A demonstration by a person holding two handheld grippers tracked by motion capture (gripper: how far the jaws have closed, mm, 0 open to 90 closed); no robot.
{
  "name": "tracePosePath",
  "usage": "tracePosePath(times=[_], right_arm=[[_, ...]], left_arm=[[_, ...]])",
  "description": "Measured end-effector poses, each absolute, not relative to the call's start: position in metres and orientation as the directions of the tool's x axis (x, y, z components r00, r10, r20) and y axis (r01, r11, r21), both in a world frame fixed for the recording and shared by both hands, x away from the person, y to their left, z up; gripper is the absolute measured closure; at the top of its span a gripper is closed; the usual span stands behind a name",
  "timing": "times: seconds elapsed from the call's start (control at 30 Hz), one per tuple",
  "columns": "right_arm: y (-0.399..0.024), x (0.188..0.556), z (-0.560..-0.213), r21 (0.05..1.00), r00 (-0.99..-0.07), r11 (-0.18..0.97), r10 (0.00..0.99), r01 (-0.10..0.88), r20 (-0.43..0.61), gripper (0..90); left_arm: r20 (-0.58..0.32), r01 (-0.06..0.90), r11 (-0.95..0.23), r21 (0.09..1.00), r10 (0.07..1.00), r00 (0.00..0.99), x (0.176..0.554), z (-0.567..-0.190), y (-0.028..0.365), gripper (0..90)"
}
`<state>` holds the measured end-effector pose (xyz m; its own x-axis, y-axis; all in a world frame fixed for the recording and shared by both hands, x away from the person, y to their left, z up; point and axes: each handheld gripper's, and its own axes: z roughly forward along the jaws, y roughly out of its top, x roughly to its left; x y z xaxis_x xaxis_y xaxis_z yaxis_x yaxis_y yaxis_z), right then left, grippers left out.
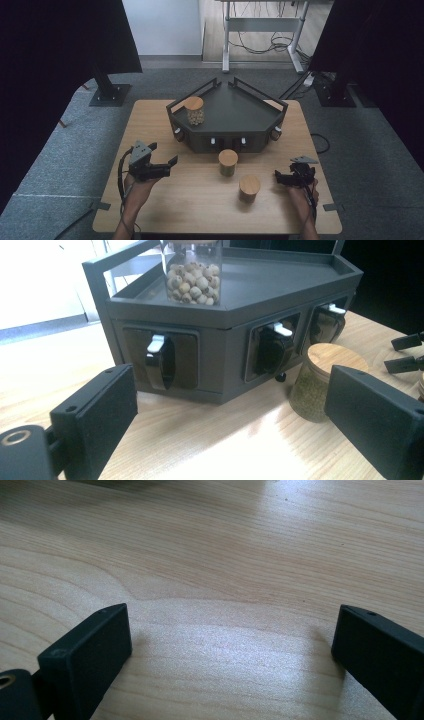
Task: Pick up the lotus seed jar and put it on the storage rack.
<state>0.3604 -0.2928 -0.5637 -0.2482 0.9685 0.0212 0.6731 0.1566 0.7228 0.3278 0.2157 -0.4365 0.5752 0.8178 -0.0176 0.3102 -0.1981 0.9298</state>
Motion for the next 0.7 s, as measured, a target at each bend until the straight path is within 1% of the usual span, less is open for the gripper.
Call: tracePosePath(times=[0.47, 0.7], right_arm=[[-0.293, 0.360, -0.564, 0.723, -0.248, 0.157, 0.968, 0.673, 0.021, 1.9], [-0.293, 0.360, -0.564, 0.723, -0.248, 0.157, 0.968, 0.673, 0.021, 1.9]], left_arm=[[-0.011, 0.328, -0.210, 0.921, 0.828, 0.560, 0.320, -0.445, 0.221, 5.2], [-0.030, 0.345, -0.198, 0.918, 0.830, 0.557, 0.316, -0.452, 0.224, 5.2]])
